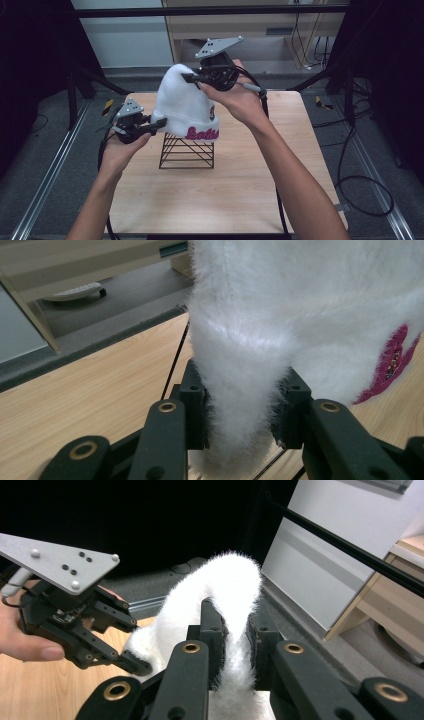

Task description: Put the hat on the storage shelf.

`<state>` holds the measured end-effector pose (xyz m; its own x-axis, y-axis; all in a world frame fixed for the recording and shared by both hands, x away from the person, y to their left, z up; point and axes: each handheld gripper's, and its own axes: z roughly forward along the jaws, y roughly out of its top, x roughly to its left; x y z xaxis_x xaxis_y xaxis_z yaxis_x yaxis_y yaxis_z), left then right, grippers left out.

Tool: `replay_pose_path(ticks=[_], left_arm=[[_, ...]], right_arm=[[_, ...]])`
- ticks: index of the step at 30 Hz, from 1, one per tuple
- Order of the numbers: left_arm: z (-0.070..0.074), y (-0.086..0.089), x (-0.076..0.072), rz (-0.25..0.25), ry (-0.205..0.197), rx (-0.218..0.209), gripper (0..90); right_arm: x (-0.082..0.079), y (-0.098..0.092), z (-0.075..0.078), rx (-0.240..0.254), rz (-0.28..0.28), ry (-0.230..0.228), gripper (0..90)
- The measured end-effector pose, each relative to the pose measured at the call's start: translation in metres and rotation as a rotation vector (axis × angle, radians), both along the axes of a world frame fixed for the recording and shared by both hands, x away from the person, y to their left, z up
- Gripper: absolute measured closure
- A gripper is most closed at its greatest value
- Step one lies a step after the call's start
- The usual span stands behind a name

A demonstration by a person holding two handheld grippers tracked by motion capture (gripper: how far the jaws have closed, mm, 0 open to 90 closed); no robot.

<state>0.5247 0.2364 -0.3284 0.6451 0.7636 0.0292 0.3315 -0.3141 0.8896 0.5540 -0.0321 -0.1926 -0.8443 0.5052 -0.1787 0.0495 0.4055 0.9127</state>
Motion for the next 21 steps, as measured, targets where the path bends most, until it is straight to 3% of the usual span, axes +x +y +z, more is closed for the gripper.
replay_pose_path(ticks=[8, 21], left_arm=[[-0.009, 0.0, -0.005, -0.002, -0.011, 0.015, 64.3], [-0.033, 0.0, -0.003, 0.006, 0.014, 0.024, 63.3]], right_arm=[[0.002, -0.002, -0.011, -0.003, 0.0, 0.012, 81.4], [0.005, 0.001, -0.032, -0.036, 0.007, 0.027, 81.1]])
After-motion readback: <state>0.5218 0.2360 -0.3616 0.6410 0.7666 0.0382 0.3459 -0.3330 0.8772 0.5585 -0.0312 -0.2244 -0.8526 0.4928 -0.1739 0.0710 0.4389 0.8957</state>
